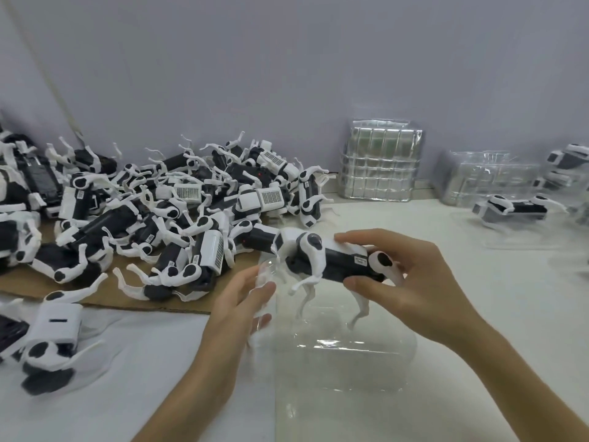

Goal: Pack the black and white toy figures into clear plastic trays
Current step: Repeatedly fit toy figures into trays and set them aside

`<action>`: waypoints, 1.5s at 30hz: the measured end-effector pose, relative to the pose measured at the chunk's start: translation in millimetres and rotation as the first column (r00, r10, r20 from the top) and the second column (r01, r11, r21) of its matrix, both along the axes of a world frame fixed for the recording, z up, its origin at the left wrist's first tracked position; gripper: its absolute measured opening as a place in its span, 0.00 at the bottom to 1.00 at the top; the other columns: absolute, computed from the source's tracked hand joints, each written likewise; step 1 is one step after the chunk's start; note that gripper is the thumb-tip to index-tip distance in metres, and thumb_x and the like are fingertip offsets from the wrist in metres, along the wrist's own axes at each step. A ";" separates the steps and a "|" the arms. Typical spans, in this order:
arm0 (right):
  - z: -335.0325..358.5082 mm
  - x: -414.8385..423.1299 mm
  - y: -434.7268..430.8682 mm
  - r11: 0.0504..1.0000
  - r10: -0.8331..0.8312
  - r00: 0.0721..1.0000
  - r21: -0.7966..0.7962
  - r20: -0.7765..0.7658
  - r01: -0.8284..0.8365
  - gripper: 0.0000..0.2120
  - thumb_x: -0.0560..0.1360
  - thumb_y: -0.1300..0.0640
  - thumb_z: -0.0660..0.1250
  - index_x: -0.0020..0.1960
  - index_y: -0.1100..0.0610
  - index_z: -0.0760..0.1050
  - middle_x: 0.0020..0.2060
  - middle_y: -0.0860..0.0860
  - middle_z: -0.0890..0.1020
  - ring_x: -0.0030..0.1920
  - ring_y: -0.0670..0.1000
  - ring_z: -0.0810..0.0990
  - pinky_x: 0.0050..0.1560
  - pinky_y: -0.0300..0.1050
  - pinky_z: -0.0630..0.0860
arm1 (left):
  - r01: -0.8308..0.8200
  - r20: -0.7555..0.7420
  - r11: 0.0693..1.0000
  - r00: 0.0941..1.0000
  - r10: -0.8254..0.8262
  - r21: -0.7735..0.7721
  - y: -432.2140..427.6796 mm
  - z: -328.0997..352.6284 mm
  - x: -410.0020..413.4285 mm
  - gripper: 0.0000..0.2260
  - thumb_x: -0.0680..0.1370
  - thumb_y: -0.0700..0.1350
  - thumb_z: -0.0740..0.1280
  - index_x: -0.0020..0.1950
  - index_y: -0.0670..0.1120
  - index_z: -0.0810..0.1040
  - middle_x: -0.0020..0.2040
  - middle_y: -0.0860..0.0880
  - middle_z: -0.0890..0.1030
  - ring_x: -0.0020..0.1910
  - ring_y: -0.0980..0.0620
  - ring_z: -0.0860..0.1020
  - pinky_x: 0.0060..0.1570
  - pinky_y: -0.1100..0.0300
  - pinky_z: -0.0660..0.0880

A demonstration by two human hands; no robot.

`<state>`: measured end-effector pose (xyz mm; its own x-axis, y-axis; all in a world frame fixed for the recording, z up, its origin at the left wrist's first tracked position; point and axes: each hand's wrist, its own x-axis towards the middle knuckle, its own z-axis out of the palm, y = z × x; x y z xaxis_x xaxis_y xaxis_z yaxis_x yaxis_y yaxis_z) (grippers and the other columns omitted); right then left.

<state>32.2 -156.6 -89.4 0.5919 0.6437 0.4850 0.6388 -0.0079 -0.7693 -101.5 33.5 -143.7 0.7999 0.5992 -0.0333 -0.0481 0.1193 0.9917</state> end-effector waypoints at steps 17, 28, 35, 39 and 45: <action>-10.6 2.4 8.3 0.966 0.008 0.958 -0.249 0.287 0.067 0.22 0.69 0.58 0.78 0.59 0.40 0.81 0.49 0.36 0.82 0.51 0.44 0.77 0.56 0.48 0.71 | -0.107 0.070 0.994 0.992 0.109 -0.038 1.5 -3.0 2.1 0.11 0.77 0.43 0.70 0.56 0.57 0.82 0.54 0.56 0.84 0.56 0.56 0.82 0.53 0.56 0.76; -13.6 4.9 7.1 0.954 0.035 0.969 -0.298 0.243 0.040 0.23 0.69 0.60 0.78 0.58 0.40 0.81 0.48 0.37 0.81 0.52 0.45 0.76 0.52 0.35 0.70 | -0.145 0.134 0.989 0.981 0.139 0.032 -1.0 -4.5 1.7 0.13 0.77 0.43 0.71 0.57 0.57 0.80 0.57 0.58 0.83 0.58 0.58 0.80 0.55 0.58 0.76; -14.4 -0.4 9.3 0.952 0.008 0.955 -0.294 0.296 0.083 0.22 0.70 0.59 0.77 0.59 0.41 0.80 0.49 0.37 0.81 0.51 0.43 0.75 0.55 0.34 0.65 | -0.153 0.186 0.981 0.974 0.129 0.119 1.6 -4.3 1.1 0.16 0.76 0.44 0.72 0.62 0.56 0.78 0.60 0.58 0.81 0.58 0.63 0.79 0.48 0.67 0.77; -11.2 -4.8 8.6 0.959 0.015 0.958 -0.274 0.288 0.068 0.18 0.71 0.53 0.74 0.59 0.40 0.79 0.50 0.35 0.79 0.54 0.42 0.75 0.58 0.35 0.62 | -0.159 0.220 0.981 0.966 0.133 0.106 2.7 -4.3 1.2 0.18 0.72 0.46 0.74 0.62 0.56 0.79 0.59 0.58 0.82 0.58 0.60 0.80 0.47 0.67 0.78; 2.0 14.4 -4.2 0.978 -0.008 1.000 -0.211 0.001 0.008 0.30 0.70 0.38 0.69 0.71 0.37 0.67 0.67 0.34 0.71 0.68 0.38 0.70 0.67 0.39 0.66 | -0.166 0.237 0.985 0.960 0.149 0.054 5.0 -7.0 2.4 0.19 0.70 0.48 0.72 0.61 0.56 0.79 0.59 0.55 0.82 0.62 0.53 0.79 0.58 0.53 0.77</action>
<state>46.6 -160.8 -87.4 0.5974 0.7266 0.3392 0.6383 -0.1748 -0.7497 -99.2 38.4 -150.7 0.6758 0.7124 0.1892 -0.2890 0.0200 0.9571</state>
